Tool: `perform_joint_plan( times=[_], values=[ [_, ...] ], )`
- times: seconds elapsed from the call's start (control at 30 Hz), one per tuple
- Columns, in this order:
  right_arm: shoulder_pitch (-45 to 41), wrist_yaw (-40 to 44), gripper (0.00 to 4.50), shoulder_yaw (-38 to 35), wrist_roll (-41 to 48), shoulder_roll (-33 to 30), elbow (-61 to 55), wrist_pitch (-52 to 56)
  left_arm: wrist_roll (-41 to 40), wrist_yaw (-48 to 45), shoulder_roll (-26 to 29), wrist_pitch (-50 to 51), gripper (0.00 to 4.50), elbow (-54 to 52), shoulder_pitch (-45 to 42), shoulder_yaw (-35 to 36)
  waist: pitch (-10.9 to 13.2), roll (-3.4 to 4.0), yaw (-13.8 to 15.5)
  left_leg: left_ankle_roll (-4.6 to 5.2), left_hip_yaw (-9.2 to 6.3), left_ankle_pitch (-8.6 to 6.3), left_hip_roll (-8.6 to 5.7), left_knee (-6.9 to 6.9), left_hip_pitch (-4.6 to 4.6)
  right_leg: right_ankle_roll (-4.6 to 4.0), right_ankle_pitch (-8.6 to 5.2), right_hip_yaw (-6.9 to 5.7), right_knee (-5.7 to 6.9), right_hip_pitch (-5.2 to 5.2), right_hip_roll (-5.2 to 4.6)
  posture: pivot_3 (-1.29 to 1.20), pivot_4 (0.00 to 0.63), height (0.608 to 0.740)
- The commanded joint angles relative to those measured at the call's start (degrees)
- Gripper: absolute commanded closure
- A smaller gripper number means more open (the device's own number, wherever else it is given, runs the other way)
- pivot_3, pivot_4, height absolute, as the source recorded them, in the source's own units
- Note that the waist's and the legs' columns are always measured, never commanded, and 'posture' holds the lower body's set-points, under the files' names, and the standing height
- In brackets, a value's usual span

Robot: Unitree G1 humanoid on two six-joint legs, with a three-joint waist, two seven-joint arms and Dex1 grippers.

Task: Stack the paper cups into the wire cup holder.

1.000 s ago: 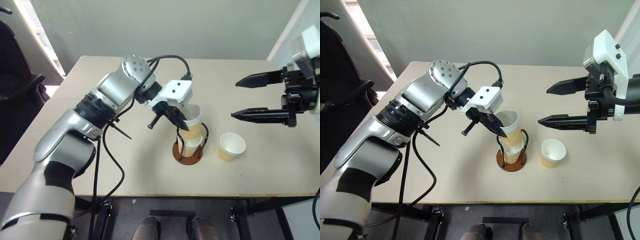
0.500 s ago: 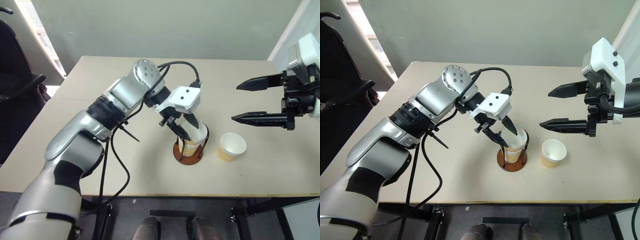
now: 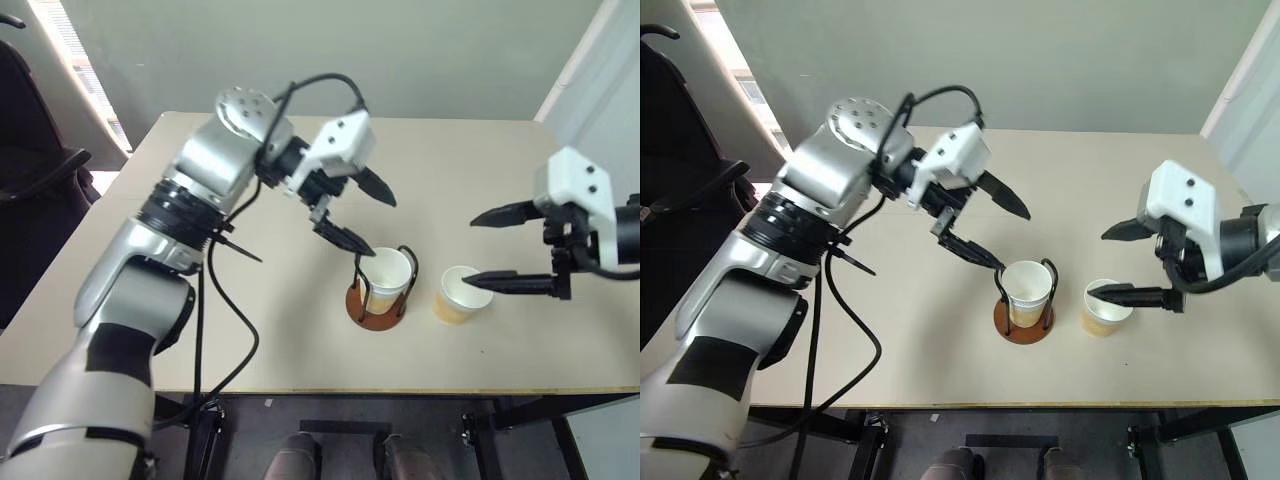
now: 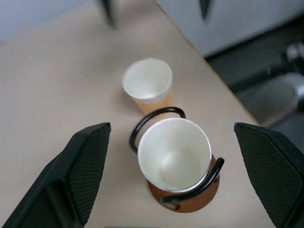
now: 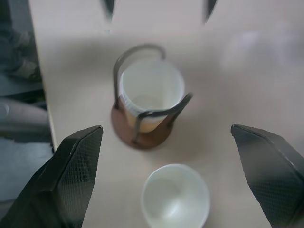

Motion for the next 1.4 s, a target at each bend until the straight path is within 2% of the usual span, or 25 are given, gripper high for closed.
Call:
perform_joint_plan(
  times=[0.03, 0.2, 0.37, 0.57, 0.67, 1.03, 1.2, 1.3, 1.4],
  values=[
    [3.24, 0.19, 0.0, 2.58, -4.48, -1.39, -2.3, -3.79, -1.91, -2.02, 2.43, 2.96, 0.04, 0.43, 0.3, 4.68, 0.0, 0.0, -0.01, 0.0, 0.0, 0.0, 0.0, 0.0, 0.0, 0.0, 0.0, 0.0, 0.0, 0.01, 0.0, 0.0, 0.15, 0.74],
    [7.86, -1.18, 0.0, 11.39, -14.66, -0.68, -0.72, -9.58, -0.34, -2.02, 5.58, -0.66, 0.04, 1.31, 4.96, 4.91, -0.01, 0.03, -0.01, 0.04, -0.03, -0.02, 0.0, 0.12, 0.1, 0.03, 0.02, 0.01, 0.01, 0.11, -0.02, 0.0, 0.15, 0.74],
    [5.56, -1.53, 0.0, 18.84, -22.7, 3.06, 3.89, -12.67, -1.28, -2.02, 7.58, -3.25, 0.04, 0.88, 8.72, 6.16, -0.01, 0.01, -0.03, 0.07, -0.03, -0.03, 0.01, 0.38, 0.03, 0.1, 0.17, 0.01, 0.06, 0.12, 0.0, 0.0, 0.15, 0.74],
    [3.34, 0.15, 0.0, 22.71, -28.8, 5.41, 8.6, -14.85, -4.05, -2.02, 9.65, -3.02, 0.04, -2.19, 11.77, 7.58, -0.01, 0.02, -0.12, 0.15, -0.01, -0.06, 0.0, 0.55, 0.04, 0.13, 0.26, 0.02, 0.01, 0.21, 0.0, 0.0, 0.15, 0.74],
    [2.42, 1.25, 0.61, 24.0, -31.06, 6.36, 10.31, -15.79, -5.18, -2.02, 10.3, -3.41, 0.0, -3.62, 13.7, 9.02, -0.01, 0.02, -0.17, 0.15, -0.03, -0.06, 0.01, 0.58, 0.05, 0.11, 0.27, -0.01, 0.02, 0.21, 0.01, 0.0, 0.15, 0.74],
    [0.43, 5.98, 4.48, 21.95, -32.15, 6.82, 10.88, -16.07, -5.46, -2.02, 13.17, -1.11, 0.0, -9.35, 20.65, 12.83, -0.02, 0.03, -0.34, 0.14, -0.02, -0.06, 0.01, 0.56, 0.05, -0.01, 0.26, 0.0, 0.01, 0.22, 0.01, 0.0, 0.15, 0.74],
    [-3.45, 10.19, 4.48, 15.37, -28.08, 3.47, 9.92, -14.58, -7.96, -2.02, 16.26, 2.23, 0.0, -13.34, 25.27, 14.37, -0.01, 0.05, -0.52, 0.1, -0.02, -0.04, 0.01, 0.44, 0.06, -0.14, 0.19, 0.0, 0.03, 0.16, 0.02, 0.0, 0.15, 0.74],
    [-11.83, 13.11, 4.48, 13.3, -24.83, 3.08, 9.43, -13.07, -8.93, -2.02, 17.86, 3.44, 0.0, -15.97, 28.01, 14.77, -0.01, 0.05, -0.7, 0.05, -0.01, -0.02, 0.01, 0.33, 0.04, -0.27, 0.11, 0.01, 0.04, 0.08, 0.04, 0.0, 0.15, 0.74],
    [-22.18, 14.91, 4.48, 15.55, -22.63, 6.08, 7.74, -10.21, -9.53, -2.02, 18.43, 3.67, 0.0, -18.06, 30.11, 14.66, -0.03, 0.02, -0.98, 0.03, -0.03, -0.01, 0.03, 0.15, 0.08, -0.68, -0.12, -0.01, 0.06, 0.04, 0.07, 0.0, 0.15, 0.74]
  ],
)
